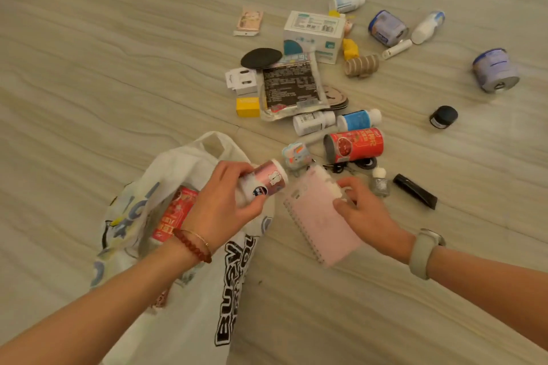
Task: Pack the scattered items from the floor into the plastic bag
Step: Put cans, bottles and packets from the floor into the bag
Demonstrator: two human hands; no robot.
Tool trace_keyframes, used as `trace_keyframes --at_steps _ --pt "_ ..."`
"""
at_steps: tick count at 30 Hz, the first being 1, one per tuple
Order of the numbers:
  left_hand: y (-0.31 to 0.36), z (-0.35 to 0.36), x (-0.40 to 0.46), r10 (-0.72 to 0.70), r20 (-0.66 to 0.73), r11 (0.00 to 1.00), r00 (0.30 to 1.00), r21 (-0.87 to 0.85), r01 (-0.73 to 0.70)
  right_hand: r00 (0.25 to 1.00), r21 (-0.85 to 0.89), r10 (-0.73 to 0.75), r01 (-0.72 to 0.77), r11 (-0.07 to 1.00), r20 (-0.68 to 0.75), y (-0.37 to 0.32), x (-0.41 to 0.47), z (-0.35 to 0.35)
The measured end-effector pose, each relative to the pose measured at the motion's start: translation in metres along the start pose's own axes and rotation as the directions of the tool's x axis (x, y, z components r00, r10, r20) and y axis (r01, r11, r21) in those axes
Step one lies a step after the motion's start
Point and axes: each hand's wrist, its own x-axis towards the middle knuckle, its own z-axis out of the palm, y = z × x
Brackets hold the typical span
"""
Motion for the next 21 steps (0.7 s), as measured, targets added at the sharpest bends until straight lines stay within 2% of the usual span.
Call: trace_keyframes --at_steps 4,6,8,11,15,18,21 --pt "-0.049 -0.039 -0.055 -0.247 -0.097 0.965 0.964 0.072 0.254 0.990 0.241 -0.140 0.135 0.961 0.002 -0.050 0.009 0.036" --pt "-0.071 -0.045 -0.079 -0.342 -0.116 0.933 0.933 0.082 0.352 0.984 0.304 -0.178 0.162 0.939 0.025 -0.072 0.013 0.057" --pt "-0.083 -0.044 -0.101 -0.420 -0.106 0.898 0.901 0.091 0.429 0.976 0.296 -0.210 0.185 0.937 0.058 -0.089 0.015 0.082" --pt "-0.091 -0.040 -0.127 -0.470 -0.005 0.857 0.883 0.235 0.458 0.936 0.127 -0.297 0.276 0.953 0.191 -0.101 0.016 0.118" --pt "-0.118 -0.036 -0.149 -0.430 0.130 0.824 0.893 0.461 0.329 0.847 -0.240 -0.318 0.445 0.863 0.427 -0.097 0.004 0.144" --pt "-0.129 -0.040 -0.151 -0.501 0.031 0.820 0.865 0.336 0.463 0.805 -0.431 -0.237 0.510 0.744 0.543 -0.086 -0.009 0.152" --pt "-0.138 -0.046 -0.150 -0.605 -0.056 0.773 0.794 0.197 0.603 0.779 -0.424 -0.156 0.484 0.765 0.607 -0.077 -0.017 0.168"
